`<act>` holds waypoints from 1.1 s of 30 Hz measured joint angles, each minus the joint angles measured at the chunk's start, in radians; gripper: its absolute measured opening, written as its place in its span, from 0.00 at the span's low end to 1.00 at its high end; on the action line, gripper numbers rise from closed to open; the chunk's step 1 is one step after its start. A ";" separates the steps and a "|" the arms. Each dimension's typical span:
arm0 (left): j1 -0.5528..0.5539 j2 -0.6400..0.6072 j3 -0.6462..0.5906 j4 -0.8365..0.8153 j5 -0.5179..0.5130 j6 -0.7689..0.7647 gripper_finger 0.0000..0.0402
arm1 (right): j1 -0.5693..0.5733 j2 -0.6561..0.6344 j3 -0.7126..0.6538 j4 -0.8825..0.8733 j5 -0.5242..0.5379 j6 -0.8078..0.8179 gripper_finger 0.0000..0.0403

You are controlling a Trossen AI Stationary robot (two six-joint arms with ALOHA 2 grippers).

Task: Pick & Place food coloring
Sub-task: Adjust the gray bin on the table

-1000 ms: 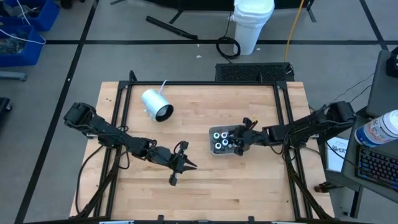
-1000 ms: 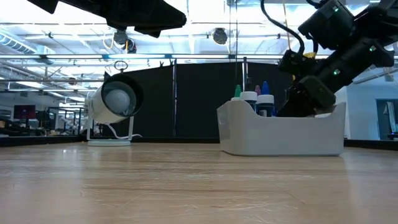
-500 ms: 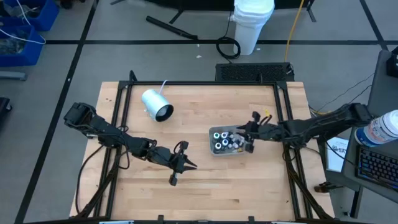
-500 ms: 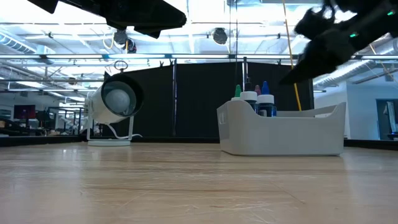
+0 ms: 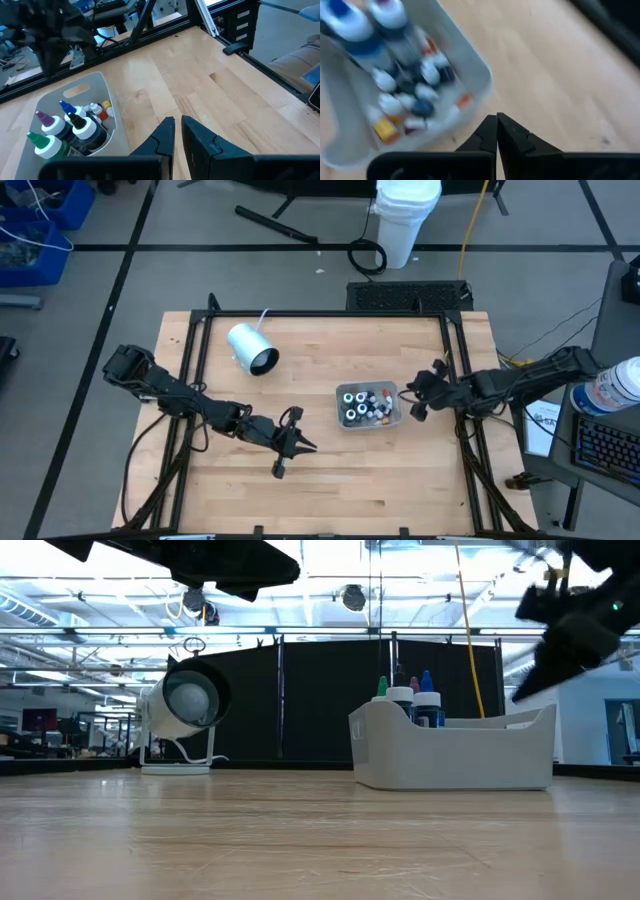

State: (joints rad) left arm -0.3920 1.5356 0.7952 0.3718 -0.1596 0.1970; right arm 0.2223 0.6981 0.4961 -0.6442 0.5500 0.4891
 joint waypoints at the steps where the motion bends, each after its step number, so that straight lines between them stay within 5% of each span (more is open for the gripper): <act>1: 0.000 0.000 0.000 0.000 0.000 -0.001 0.10 | 0.000 0.015 0.000 -0.031 -0.002 0.046 0.00; 10: 0.000 0.000 0.000 0.000 0.000 -0.004 0.10 | 0.014 0.210 0.000 0.012 -0.141 0.203 0.00; 19: 0.000 0.000 0.000 0.000 0.000 -0.009 0.10 | 0.022 0.432 -0.001 0.225 -0.218 0.154 0.00; 33: 0.000 0.000 0.000 -0.001 0.000 -0.013 0.10 | 0.020 0.479 -0.001 0.296 -0.220 0.123 0.00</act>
State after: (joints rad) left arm -0.3922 1.5356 0.7952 0.3710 -0.1596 0.1837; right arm 0.2424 1.1770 0.4953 -0.3484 0.3299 0.6117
